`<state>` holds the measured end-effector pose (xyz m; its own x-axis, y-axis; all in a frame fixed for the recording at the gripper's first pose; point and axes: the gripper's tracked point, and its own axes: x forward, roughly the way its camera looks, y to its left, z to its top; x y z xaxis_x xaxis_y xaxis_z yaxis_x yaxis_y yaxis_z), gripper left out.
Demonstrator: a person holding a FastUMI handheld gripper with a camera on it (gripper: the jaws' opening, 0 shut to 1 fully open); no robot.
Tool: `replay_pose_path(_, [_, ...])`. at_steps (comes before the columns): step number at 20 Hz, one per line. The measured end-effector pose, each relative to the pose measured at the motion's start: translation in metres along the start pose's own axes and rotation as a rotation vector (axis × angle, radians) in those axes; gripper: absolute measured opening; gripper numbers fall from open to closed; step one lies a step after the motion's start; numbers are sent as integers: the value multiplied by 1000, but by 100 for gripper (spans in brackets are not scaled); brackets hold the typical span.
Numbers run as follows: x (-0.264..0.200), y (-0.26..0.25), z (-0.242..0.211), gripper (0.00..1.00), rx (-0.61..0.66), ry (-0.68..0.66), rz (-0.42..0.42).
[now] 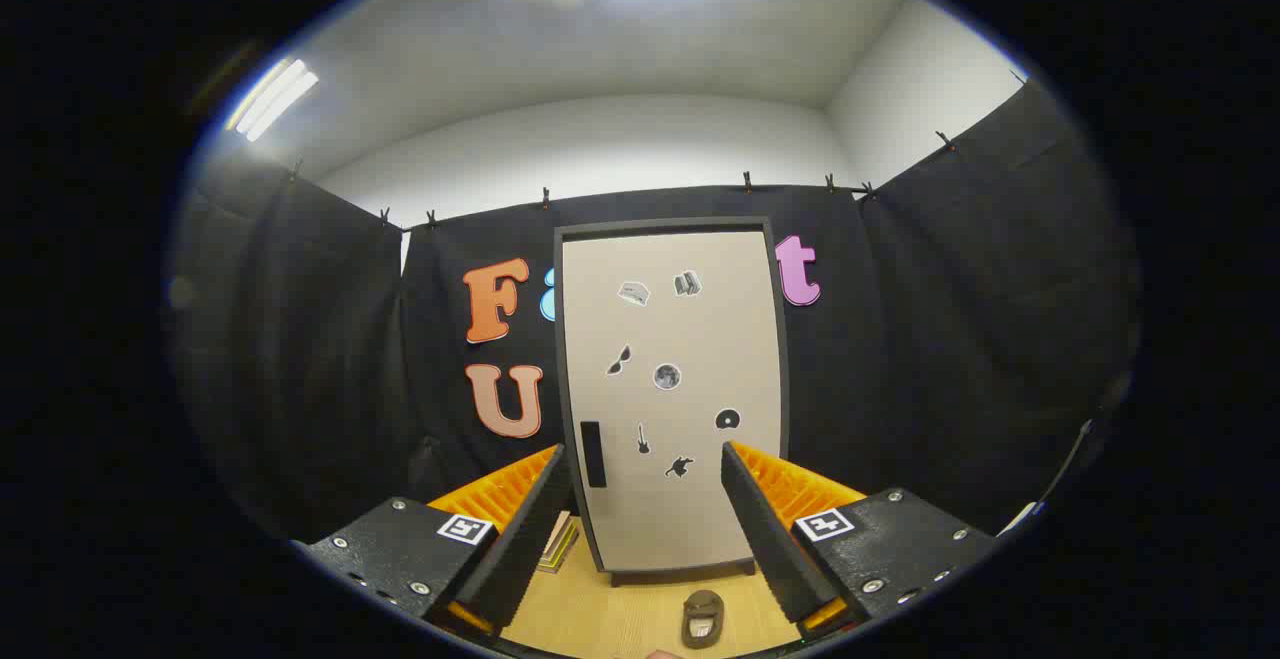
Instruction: Open the shoe cabinet door, grab the shoes and put them into the shoe cabinet, then close the shoe cabinet door.
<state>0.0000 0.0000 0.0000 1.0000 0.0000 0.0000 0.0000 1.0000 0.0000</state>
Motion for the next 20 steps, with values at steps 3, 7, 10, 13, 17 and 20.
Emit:
replay_pose_path(3, [1, 1, 0, 94, 2, -2, 0])
replay_pose_path(7, [3, 2, -1, 94, 5, 3, 2])
replay_pose_path(10, [3, 2, -2, 94, -4, 7, 8])
replay_pose_path(13, [3, 3, -1, 94, -6, 9, 14])
replay_pose_path(17, [3, 3, -3, 94, -11, 18, 13])
replay_pose_path(20, [4, 2, -2, 94, -19, 19, 3])
